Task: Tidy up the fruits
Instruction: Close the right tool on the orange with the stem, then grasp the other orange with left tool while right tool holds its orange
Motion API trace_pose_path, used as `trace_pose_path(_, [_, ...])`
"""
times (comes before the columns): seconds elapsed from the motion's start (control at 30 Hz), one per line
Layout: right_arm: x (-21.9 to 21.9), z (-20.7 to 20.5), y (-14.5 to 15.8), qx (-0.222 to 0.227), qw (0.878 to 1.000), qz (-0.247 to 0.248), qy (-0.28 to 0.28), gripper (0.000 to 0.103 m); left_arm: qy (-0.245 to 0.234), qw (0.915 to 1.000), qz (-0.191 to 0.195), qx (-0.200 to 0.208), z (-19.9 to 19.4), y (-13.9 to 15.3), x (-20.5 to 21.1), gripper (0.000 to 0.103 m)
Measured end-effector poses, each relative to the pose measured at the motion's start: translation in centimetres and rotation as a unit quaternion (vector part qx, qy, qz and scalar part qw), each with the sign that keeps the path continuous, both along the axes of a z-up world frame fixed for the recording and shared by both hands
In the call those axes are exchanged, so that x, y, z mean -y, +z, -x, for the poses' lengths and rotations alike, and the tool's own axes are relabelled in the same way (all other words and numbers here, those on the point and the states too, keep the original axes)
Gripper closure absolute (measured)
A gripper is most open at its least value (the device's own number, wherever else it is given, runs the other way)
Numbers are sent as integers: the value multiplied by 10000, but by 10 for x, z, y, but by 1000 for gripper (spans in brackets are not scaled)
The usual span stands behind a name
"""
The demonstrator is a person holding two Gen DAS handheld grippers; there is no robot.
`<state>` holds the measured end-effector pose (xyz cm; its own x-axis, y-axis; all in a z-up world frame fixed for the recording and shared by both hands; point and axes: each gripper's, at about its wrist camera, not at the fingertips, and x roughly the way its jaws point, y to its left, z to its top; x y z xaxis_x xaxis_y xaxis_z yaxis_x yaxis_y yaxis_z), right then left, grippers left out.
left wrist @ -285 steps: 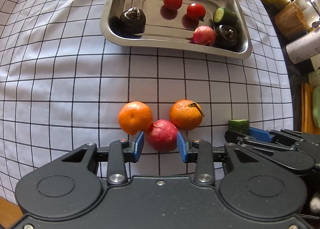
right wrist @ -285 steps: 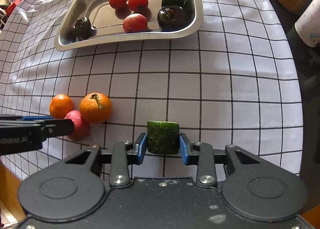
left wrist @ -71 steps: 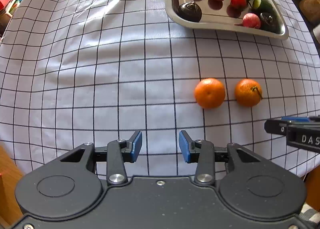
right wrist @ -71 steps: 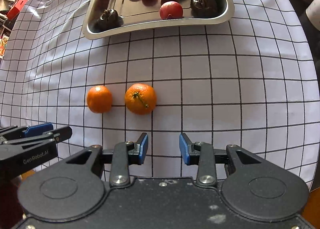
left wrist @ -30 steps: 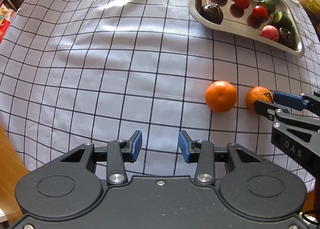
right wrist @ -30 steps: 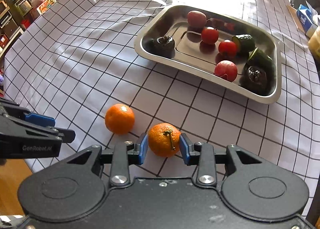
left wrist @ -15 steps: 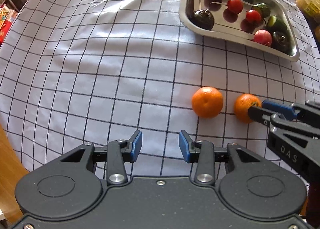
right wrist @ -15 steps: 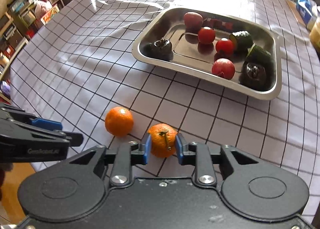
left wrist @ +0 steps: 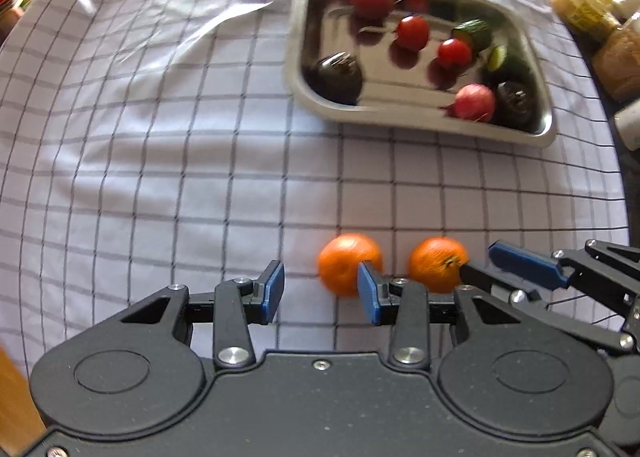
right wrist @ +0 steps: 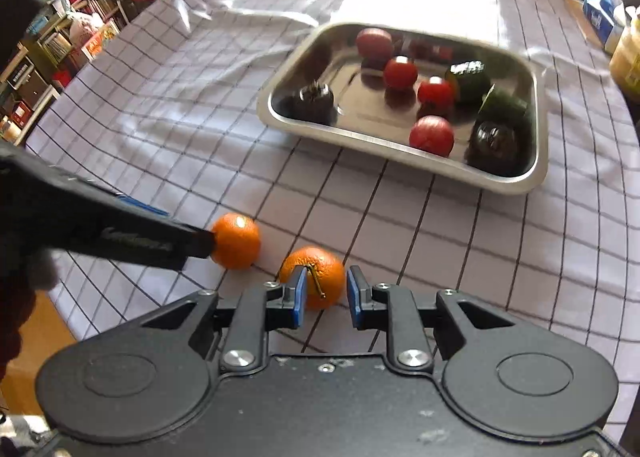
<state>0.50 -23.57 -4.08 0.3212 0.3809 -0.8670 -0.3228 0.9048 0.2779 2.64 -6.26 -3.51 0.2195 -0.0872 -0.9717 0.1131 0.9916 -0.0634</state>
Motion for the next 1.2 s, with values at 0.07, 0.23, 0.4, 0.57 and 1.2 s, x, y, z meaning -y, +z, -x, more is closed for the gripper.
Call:
trace_pose_path(0.07, [4, -1, 4, 17, 10000, -87, 20, 79, -116, 9999, 56, -15, -3, -1, 5, 54])
trace_pose_path(0.23, [3, -2, 5, 14, 10000, 29, 29, 79, -357, 9993, 62, -133, -6, -10, 12, 52])
trace_pose_path(0.4, [4, -5, 5, -7, 10000, 48, -22, 79, -186, 9997, 124, -98, -4, -9, -8, 47])
trace_pose_path(0.57, [0, -4, 3, -32, 9998, 23, 189, 79, 224, 9997, -50, 51, 4, -1, -41, 47])
trace_pose_path(1.2, [-36, -10, -15, 185, 9944, 608, 848, 55, 824, 9961, -305, -56, 3, -19, -76, 53])
